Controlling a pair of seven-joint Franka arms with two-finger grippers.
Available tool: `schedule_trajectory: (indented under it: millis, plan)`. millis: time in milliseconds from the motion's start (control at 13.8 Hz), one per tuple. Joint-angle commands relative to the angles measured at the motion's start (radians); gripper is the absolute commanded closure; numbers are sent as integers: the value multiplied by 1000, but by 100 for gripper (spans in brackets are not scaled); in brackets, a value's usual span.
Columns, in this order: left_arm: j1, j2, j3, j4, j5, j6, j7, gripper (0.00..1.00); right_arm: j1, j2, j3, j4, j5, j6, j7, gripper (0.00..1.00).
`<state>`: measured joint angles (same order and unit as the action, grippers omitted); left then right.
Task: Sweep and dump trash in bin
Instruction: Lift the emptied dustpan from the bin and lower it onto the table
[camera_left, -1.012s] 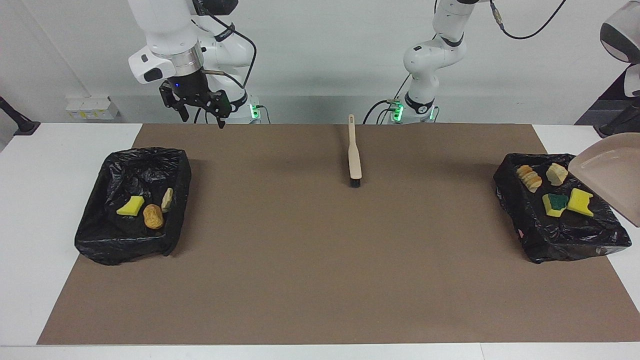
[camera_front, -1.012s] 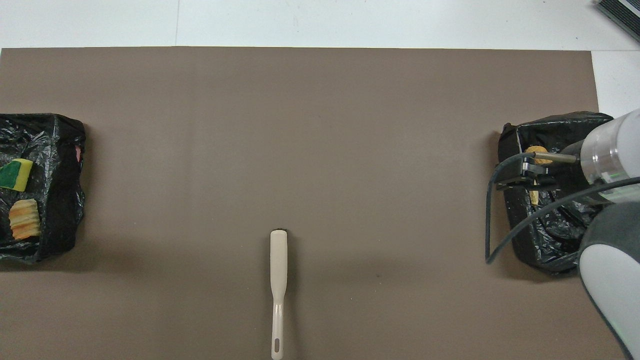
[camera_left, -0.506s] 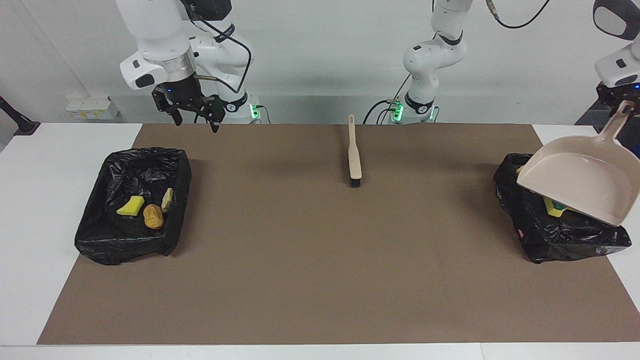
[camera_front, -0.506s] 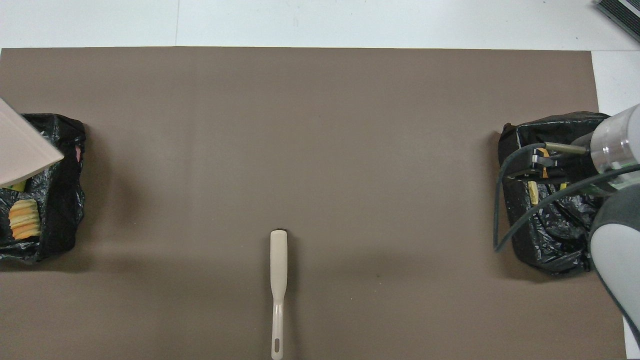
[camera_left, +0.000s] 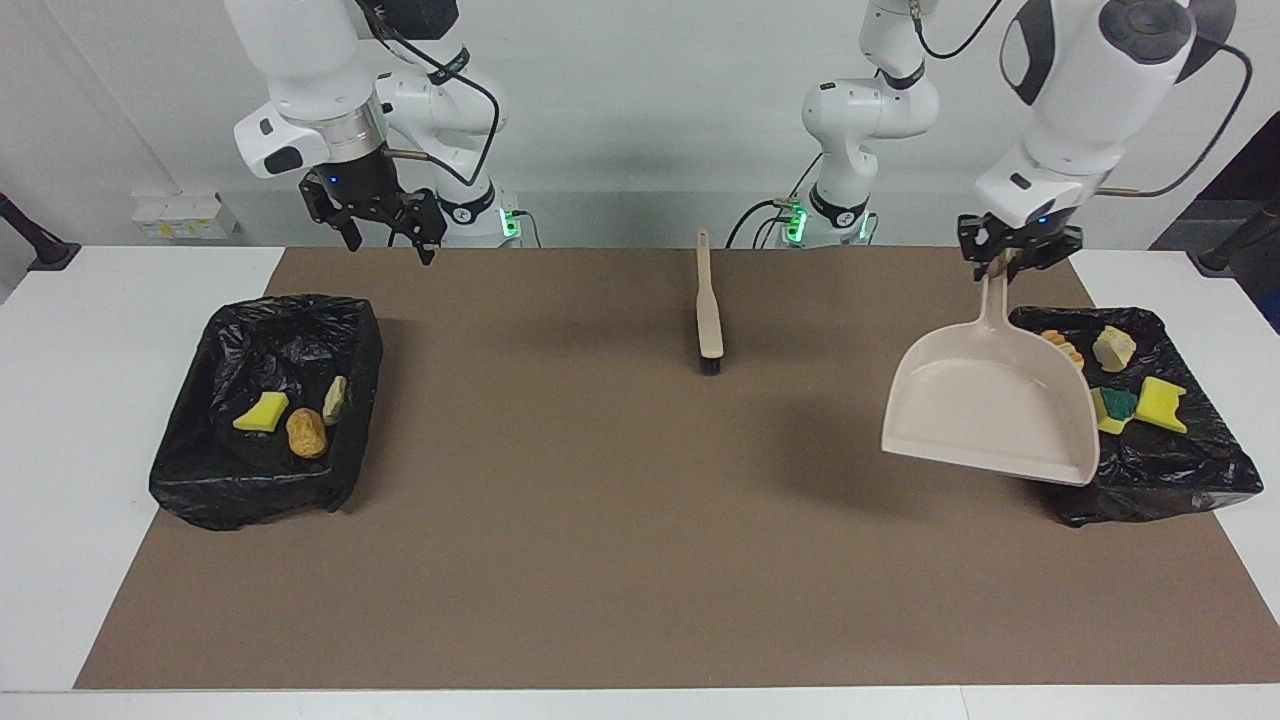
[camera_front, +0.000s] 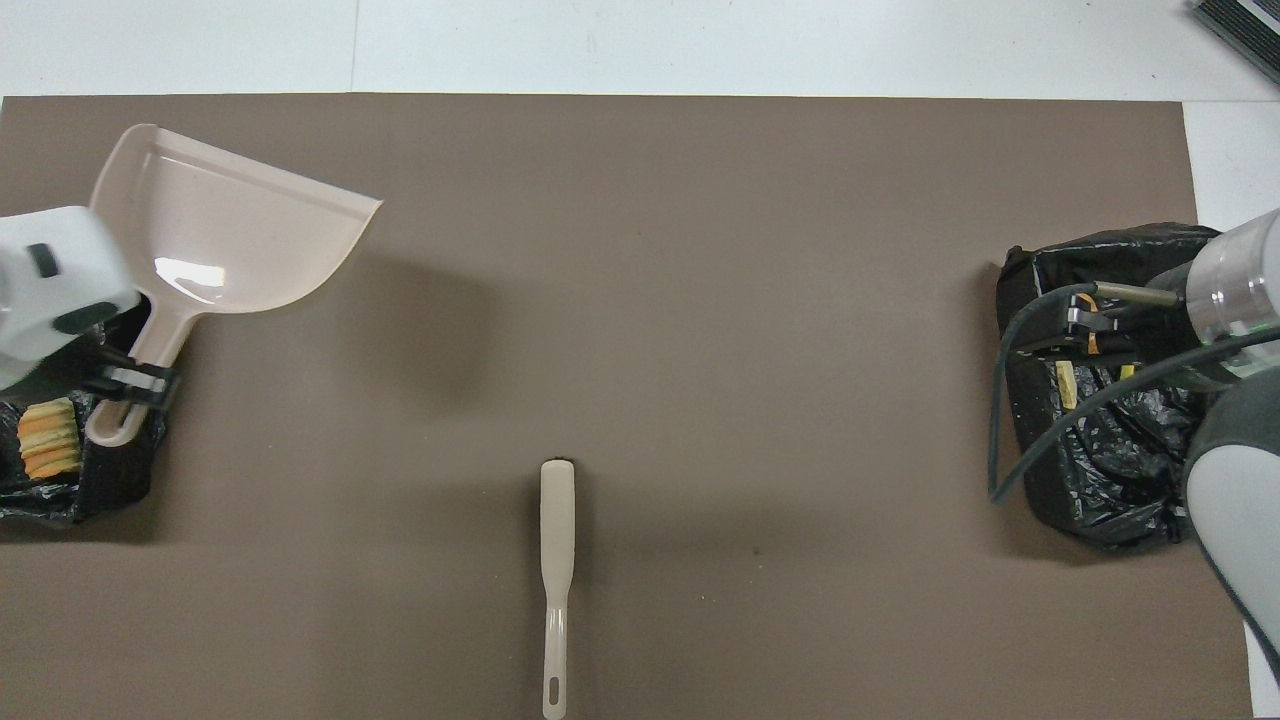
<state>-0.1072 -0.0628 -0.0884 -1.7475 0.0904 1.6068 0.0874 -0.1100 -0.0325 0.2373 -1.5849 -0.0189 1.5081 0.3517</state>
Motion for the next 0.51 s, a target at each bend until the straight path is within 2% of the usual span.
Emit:
schedule_trajectory:
  millis: [0, 145, 289, 434]
  plan:
    - [-141, -5, 22, -92, -64, 161, -252, 100, 21, 13, -15, 23, 8, -6, -28, 0]
    - [-231, 46, 22, -93, -81, 247, -386, 100, 91, 13, -107, 25, 11, -8, -30, 0]
    - [-297, 101, 22, -95, -101, 321, -481, 100, 102, 11, -115, 25, 8, -8, -31, 0]
    - [-374, 197, 24, -95, -104, 442, -594, 100, 104, 5, -115, 25, 4, -6, -31, 0]
